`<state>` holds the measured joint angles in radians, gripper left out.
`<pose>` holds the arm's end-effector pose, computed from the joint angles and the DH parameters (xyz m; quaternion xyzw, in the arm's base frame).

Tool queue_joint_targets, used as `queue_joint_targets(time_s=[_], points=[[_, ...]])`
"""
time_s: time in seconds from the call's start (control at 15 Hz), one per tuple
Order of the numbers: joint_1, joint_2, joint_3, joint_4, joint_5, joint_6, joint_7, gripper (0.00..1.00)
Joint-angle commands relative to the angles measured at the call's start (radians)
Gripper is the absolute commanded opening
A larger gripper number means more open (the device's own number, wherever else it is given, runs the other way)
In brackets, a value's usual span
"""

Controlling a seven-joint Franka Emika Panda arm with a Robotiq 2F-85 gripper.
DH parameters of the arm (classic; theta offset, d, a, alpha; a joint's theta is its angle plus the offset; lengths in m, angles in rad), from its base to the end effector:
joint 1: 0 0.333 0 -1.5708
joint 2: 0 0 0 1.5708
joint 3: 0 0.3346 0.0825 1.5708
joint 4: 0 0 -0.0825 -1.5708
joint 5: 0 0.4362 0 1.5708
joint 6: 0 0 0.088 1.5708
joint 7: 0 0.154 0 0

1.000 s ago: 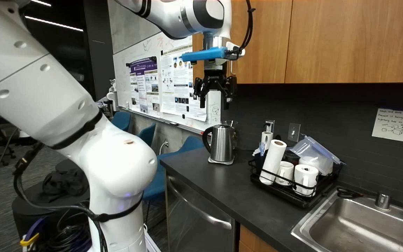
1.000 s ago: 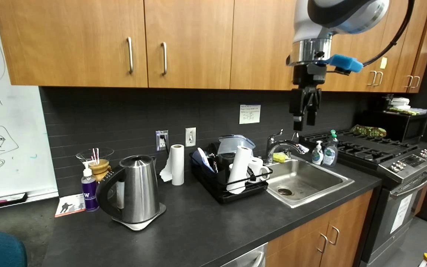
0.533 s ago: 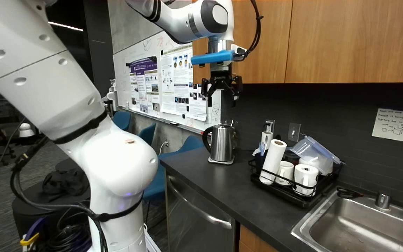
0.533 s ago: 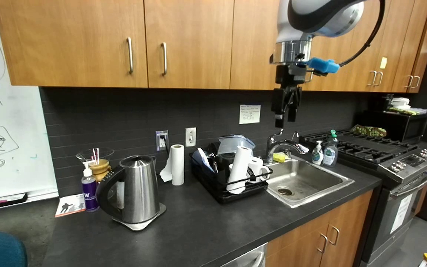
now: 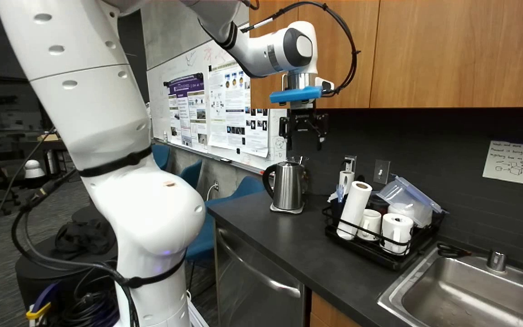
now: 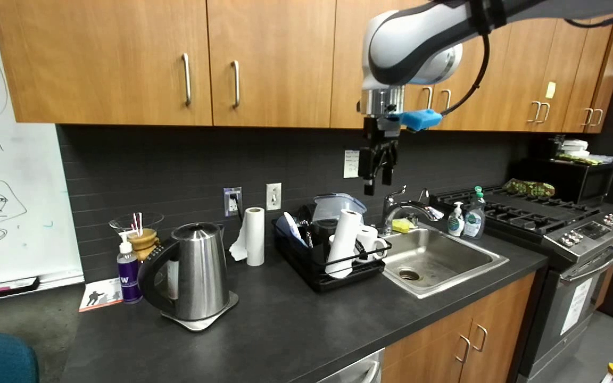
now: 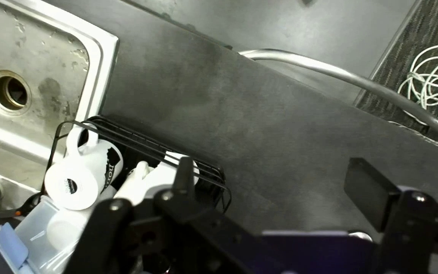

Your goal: Put the tissue roll on the counter

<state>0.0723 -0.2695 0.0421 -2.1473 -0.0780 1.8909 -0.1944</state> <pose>0.5189 0.0511 0.4718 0.9854 0.1648 0.0046 0.0429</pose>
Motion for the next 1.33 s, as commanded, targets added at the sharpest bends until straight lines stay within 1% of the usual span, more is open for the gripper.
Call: queue_joint_targets(time_s=[0.0, 0.13, 0.47, 0.93, 1.27], points=[[-0.012, 0.089, -0.005, 0.096, -0.038, -0.004, -0.016, 1.00], [-0.021, 0.120, -0.007, 0.124, -0.066, -0.003, -0.011, 1.00], [-0.038, 0.186, -0.011, 0.154, -0.134, 0.020, 0.006, 1.00], [-0.033, 0.297, -0.005, 0.182, -0.137, 0.092, 0.024, 1.00], [-0.031, 0.347, -0.006, 0.197, -0.182, 0.139, 0.039, 1.00]])
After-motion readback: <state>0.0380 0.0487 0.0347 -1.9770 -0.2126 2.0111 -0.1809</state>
